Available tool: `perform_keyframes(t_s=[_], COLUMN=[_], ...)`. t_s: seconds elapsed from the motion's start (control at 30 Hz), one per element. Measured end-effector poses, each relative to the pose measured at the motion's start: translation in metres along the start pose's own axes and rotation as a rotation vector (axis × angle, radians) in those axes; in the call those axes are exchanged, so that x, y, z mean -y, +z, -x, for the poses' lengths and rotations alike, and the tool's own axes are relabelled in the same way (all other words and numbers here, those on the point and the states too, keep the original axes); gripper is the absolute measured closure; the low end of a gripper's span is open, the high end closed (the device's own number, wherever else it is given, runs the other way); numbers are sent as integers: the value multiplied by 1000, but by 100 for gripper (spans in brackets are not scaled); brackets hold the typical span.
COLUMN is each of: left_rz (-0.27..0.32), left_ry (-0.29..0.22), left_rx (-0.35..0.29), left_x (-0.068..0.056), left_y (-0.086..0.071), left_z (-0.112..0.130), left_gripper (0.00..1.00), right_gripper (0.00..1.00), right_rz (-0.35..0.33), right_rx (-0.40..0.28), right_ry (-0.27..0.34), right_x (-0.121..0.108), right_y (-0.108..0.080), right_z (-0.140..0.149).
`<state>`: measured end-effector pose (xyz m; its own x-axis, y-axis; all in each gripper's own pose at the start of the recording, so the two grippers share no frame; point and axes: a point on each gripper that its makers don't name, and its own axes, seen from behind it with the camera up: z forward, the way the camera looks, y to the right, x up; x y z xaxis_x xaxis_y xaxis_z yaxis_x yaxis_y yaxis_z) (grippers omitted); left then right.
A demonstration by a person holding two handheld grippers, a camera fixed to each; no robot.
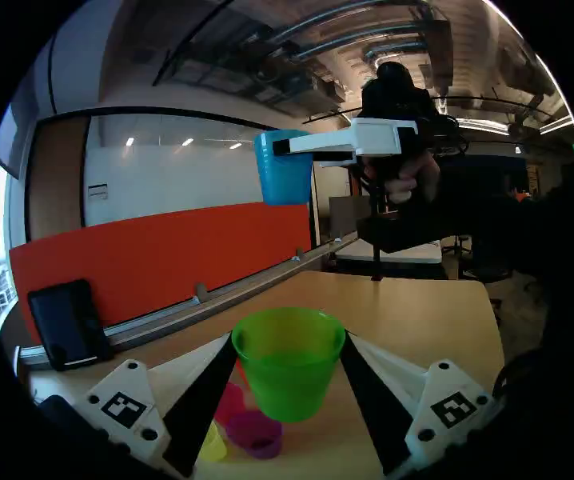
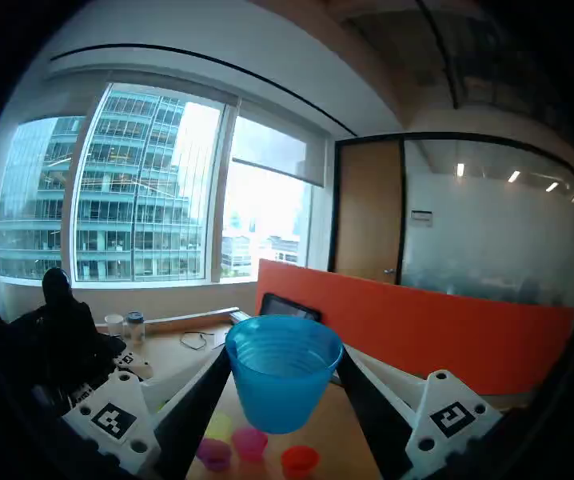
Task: Pour water
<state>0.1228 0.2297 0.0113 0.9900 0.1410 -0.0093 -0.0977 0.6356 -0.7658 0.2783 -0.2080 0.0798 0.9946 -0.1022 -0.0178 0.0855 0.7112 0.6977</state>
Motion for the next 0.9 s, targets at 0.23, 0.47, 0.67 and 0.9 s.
perform_keyframes(t_s=[0.23, 0.47, 0.67, 0.9], left_rz=[11, 22, 31, 49], left_ry=[0, -1, 9, 2], left_rx=[4, 15, 42, 64], left_x=[-4, -8, -13, -19], left_y=[4, 8, 9, 13], left_z=[1, 6, 16, 26], left_gripper=[12, 12, 12, 12], right_gripper=[7, 7, 7, 7], right_rz=[42, 49, 50, 41], right_rx=[2, 8, 23, 56], right_ry=[-11, -9, -9, -9], right_x=[-19, -23, -26, -27], right_y=[-16, -24, -26, -28], right_z=[2, 5, 13, 32])
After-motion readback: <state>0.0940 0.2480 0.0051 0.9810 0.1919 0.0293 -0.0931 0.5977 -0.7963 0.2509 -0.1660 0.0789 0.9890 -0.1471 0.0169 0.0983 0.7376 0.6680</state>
